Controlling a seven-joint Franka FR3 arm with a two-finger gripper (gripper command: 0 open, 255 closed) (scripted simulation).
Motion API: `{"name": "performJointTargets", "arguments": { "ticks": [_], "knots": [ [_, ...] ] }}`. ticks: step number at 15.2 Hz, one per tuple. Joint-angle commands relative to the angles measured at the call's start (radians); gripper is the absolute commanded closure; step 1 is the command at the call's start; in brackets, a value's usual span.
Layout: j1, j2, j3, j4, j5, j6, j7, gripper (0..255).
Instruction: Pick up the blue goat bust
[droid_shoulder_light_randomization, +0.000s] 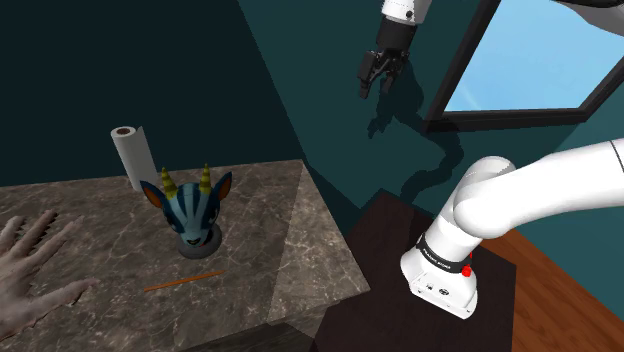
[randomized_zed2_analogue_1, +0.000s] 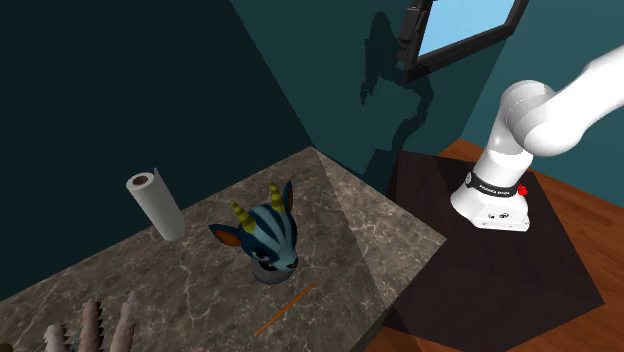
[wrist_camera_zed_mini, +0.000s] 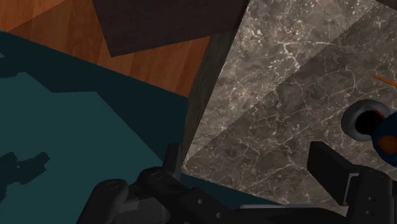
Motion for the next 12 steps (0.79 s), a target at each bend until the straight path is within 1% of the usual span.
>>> {"name": "performJointTargets", "arguments": {
  "ticks": [1, 7, 12],
  "knots": [
    [0.000, 0.000, 0.000, 0.000, 0.000, 0.000, 0.000, 0],
    [0.041, 0.058, 0.113, -0.051, 0.049, 0.172, 0.110, 0],
    [0.065, 0.144, 0.212, -0.058, 0.068, 0.317, 0.204, 0]
  ]
}}
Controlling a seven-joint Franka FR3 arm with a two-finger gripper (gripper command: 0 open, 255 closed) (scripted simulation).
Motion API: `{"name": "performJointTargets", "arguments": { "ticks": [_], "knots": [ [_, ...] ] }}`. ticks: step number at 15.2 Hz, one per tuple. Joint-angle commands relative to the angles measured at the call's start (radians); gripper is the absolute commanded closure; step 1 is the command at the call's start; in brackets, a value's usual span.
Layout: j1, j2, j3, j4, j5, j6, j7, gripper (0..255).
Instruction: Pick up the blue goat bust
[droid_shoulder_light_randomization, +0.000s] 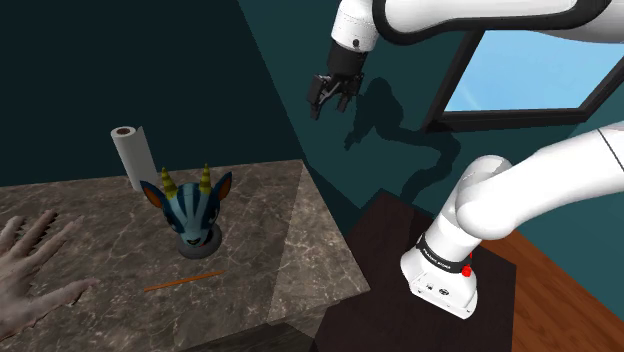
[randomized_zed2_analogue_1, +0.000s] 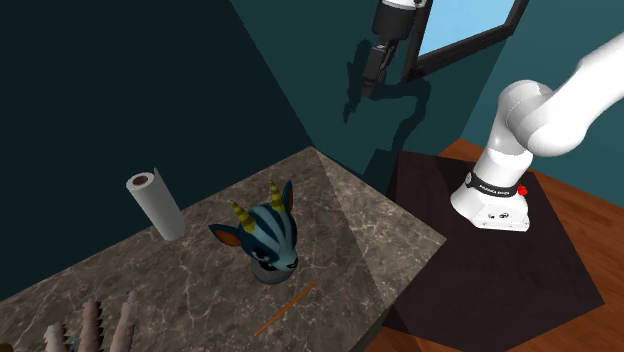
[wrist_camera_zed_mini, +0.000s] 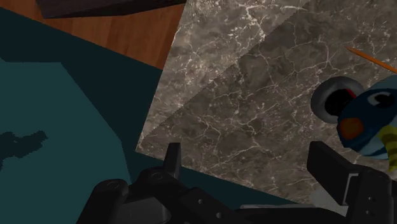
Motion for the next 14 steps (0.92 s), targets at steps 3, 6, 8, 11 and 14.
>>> {"name": "performJointTargets", "arguments": {
  "ticks": [3, 6, 8, 11, 14],
  "knots": [
    [0.012, 0.086, 0.081, 0.014, -0.001, 0.114, 0.080, 0],
    [0.013, 0.161, 0.143, 0.039, -0.019, 0.193, 0.146, 0],
    [0.009, 0.216, 0.186, 0.062, -0.041, 0.242, 0.194, 0],
    [-0.001, 0.306, 0.251, 0.107, -0.093, 0.307, 0.276, 0],
    [-0.014, 0.405, 0.316, 0.165, -0.172, 0.359, 0.371, 0]
  ]
}}
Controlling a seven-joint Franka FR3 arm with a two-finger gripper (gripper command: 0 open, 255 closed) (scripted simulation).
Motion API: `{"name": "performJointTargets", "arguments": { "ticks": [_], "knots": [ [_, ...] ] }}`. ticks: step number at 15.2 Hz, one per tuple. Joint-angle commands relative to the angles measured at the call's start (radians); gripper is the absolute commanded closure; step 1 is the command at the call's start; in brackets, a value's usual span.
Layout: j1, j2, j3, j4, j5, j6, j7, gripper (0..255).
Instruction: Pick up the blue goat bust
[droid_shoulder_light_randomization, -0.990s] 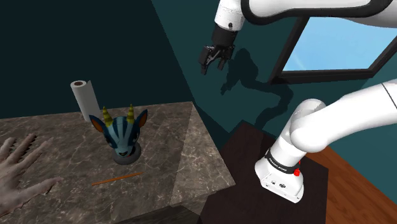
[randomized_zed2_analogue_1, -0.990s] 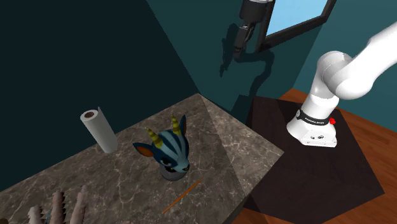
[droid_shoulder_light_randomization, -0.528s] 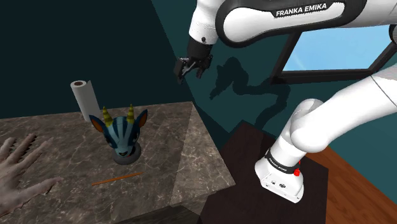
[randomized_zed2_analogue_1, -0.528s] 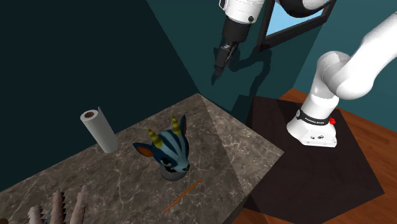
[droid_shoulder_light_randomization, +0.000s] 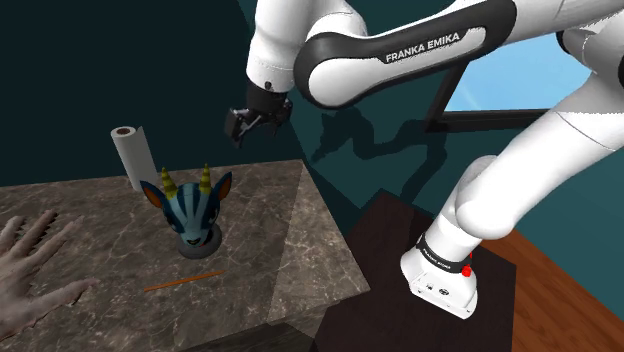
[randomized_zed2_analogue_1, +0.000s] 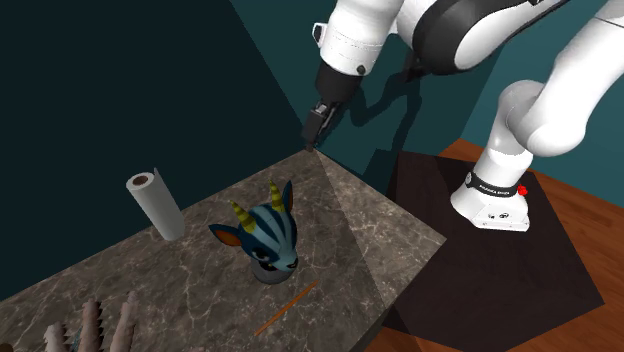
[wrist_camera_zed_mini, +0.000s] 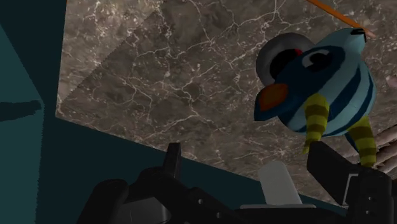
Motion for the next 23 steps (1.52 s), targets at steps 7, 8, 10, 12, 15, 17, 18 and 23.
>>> {"name": "performJointTargets", "arguments": {
  "ticks": [7, 8, 10, 12, 15, 17, 18, 23],
  "knots": [
    [0.003, 0.306, 0.127, 0.210, -0.319, 0.064, 0.298, 0],
    [0.016, 0.348, 0.132, 0.244, -0.367, 0.060, 0.336, 0],
    [0.052, 0.433, 0.132, 0.317, -0.457, 0.046, 0.404, 0],
    [0.097, 0.516, 0.124, 0.396, -0.539, 0.026, 0.462, 0],
    [0.164, 0.620, 0.102, 0.505, -0.628, -0.004, 0.517, 0],
    [0.168, 0.630, 0.095, 0.494, -0.642, 0.014, 0.532, 0],
    [0.170, 0.635, 0.091, 0.488, -0.650, 0.022, 0.540, 0],
    [0.179, 0.662, 0.075, 0.467, -0.686, 0.060, 0.576, 0]
  ]
}}
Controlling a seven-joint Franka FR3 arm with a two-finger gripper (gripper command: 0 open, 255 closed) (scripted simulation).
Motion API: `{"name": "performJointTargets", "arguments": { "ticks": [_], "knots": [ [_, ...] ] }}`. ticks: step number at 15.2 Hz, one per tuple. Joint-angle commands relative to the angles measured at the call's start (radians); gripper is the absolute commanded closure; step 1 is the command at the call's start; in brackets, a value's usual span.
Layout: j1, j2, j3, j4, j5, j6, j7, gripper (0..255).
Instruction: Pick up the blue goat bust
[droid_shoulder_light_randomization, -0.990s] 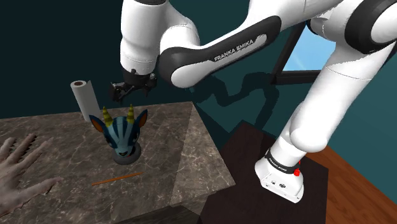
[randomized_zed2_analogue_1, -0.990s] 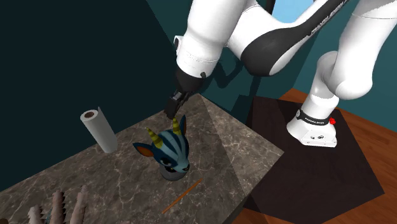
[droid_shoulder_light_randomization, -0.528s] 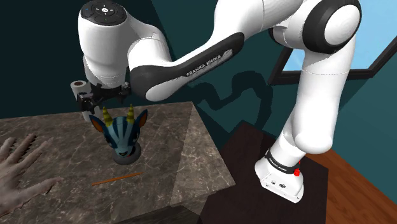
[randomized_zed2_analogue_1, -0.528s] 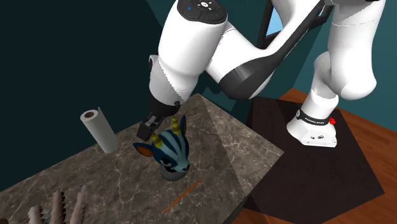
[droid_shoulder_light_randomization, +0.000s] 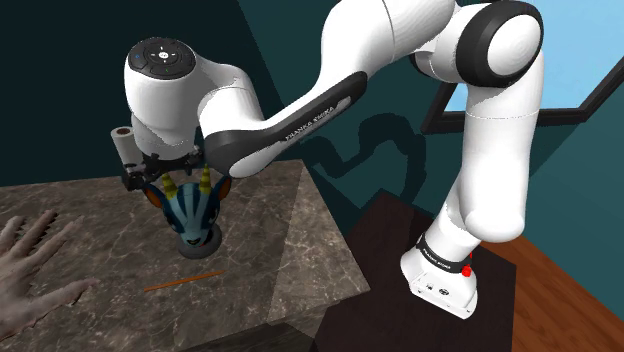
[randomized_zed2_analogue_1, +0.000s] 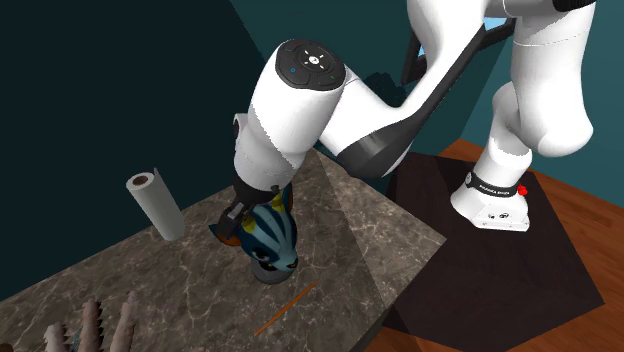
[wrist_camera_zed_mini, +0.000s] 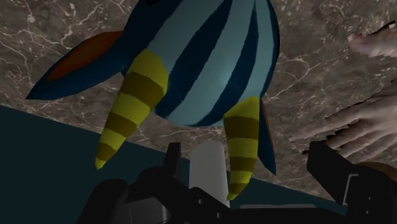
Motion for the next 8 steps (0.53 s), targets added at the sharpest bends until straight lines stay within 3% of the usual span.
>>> {"name": "performJointTargets", "arguments": {
  "ticks": [1, 2, 8],
  "knots": [
    [0.001, 0.006, -0.003, -0.003, -0.007, 0.008, 0.006, 0],
    [0.001, 0.005, -0.004, -0.005, -0.007, 0.009, 0.006, 255],
    [0.001, 0.006, -0.004, -0.003, -0.007, 0.008, 0.005, 255]
  ]
}}
